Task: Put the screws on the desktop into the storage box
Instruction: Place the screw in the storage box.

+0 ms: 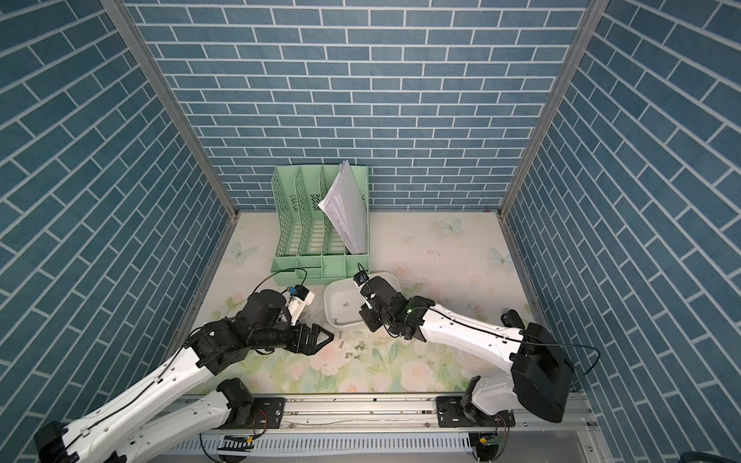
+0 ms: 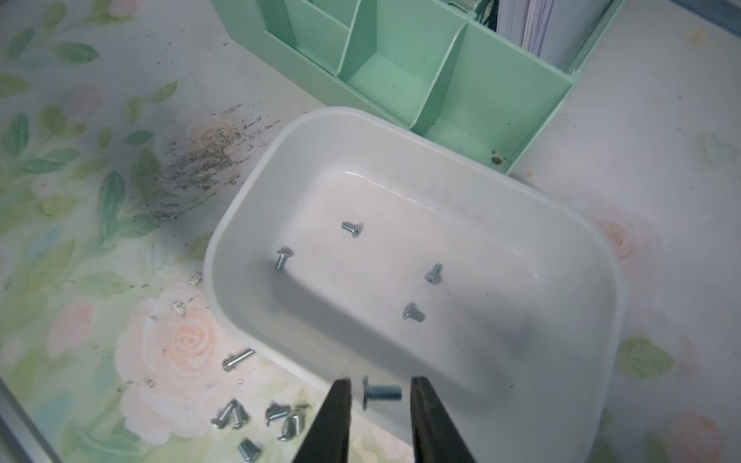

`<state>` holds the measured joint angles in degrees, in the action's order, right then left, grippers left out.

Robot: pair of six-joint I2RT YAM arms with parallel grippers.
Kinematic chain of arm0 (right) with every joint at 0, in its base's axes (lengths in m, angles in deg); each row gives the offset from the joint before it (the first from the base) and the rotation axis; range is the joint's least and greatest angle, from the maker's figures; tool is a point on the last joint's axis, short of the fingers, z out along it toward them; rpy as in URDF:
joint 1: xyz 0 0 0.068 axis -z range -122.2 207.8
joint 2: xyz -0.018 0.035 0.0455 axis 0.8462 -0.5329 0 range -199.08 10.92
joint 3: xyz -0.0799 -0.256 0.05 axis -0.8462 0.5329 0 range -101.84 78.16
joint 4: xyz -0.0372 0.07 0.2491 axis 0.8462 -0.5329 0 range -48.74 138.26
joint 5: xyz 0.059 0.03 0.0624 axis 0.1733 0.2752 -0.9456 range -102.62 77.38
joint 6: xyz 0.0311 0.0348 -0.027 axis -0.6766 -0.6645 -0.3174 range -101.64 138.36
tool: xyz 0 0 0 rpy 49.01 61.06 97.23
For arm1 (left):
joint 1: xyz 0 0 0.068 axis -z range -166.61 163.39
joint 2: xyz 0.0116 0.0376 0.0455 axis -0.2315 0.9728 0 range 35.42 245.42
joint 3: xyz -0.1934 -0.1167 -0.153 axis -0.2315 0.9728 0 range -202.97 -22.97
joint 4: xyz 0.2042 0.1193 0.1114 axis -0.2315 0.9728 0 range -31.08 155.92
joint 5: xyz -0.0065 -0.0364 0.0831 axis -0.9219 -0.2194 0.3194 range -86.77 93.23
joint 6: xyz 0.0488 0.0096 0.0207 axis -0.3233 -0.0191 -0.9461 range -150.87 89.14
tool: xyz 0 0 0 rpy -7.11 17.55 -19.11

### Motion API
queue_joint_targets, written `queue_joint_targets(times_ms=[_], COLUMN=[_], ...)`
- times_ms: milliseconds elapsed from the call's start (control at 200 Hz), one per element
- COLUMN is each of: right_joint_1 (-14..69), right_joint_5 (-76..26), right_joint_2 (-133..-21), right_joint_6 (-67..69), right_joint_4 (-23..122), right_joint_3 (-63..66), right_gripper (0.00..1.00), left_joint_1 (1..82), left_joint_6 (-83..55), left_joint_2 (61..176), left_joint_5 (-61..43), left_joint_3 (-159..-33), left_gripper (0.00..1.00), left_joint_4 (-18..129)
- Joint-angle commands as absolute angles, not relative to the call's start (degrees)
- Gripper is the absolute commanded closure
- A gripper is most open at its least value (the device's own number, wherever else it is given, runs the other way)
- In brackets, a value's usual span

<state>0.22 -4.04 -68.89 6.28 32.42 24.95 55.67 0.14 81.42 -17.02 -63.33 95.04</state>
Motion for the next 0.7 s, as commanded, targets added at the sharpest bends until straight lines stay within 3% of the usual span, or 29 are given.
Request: queue_joint_targets(times_ms=[0,270,695], right_joint_1=[1.33,2.43,2.32], right_joint_5=[-5.73,-8.13,-21.31], right_joint_2=[-70.03,-64.6,-47.12], right_joint_6=[9.02,8.63,1.61], right_joint_4=[33.77,31.88,28.07], right_joint_3=[23.12,24.64,35.22], right_gripper=[0.57,0.39,0.1], left_joint_1=[55.34,55.31,55.35], left_joint_6=[-0.48,-0.72,-1.04], left_joint_2=[81.55,82.29,87.38], left_joint_5=[-15.98,-15.13,-11.27], left_joint_3=[-62.96,-63.05,-63.38], left_gripper=[0.0,0.0,0.0], left_joint_4=[94.58,94.74,94.16])
